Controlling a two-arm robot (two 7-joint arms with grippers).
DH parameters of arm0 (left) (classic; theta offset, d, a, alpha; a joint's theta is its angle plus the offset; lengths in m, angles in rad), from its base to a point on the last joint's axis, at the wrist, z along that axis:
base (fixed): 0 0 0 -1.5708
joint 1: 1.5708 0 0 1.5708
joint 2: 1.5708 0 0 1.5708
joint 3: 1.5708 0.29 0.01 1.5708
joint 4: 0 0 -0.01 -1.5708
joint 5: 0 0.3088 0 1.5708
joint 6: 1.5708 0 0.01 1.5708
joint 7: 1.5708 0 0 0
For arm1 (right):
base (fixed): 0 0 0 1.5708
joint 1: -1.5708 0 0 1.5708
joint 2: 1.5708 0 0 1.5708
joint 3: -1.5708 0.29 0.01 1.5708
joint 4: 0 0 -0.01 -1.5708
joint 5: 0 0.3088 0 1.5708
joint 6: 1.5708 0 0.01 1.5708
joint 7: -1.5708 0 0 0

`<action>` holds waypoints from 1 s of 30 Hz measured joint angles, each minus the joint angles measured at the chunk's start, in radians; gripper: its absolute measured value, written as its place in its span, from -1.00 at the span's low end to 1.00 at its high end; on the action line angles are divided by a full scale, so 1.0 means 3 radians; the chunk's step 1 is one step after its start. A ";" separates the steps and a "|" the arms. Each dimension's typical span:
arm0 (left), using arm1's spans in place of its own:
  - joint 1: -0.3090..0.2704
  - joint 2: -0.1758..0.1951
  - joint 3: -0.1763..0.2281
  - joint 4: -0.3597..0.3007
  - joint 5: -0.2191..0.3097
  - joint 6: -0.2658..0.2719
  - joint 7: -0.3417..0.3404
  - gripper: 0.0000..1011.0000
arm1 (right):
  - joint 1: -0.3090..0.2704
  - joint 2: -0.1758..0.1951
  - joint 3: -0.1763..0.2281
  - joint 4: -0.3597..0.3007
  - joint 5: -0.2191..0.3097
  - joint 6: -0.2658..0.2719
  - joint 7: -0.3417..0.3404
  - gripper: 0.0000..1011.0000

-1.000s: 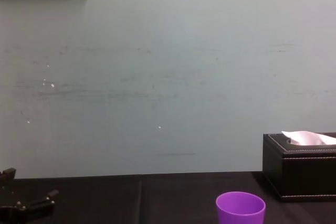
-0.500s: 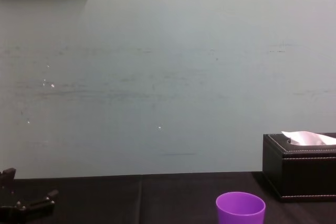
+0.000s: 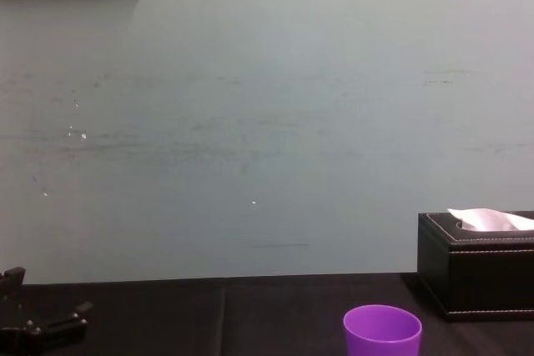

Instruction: Stack the three plastic cups sequentially using one hand.

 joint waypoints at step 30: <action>0.0000 0.0000 0.0000 0.0000 0.0000 0.0000 0.0000 1.00 | -0.0058 0.0297 0.0359 -0.0954 0.0235 0.0662 -0.0374 0.46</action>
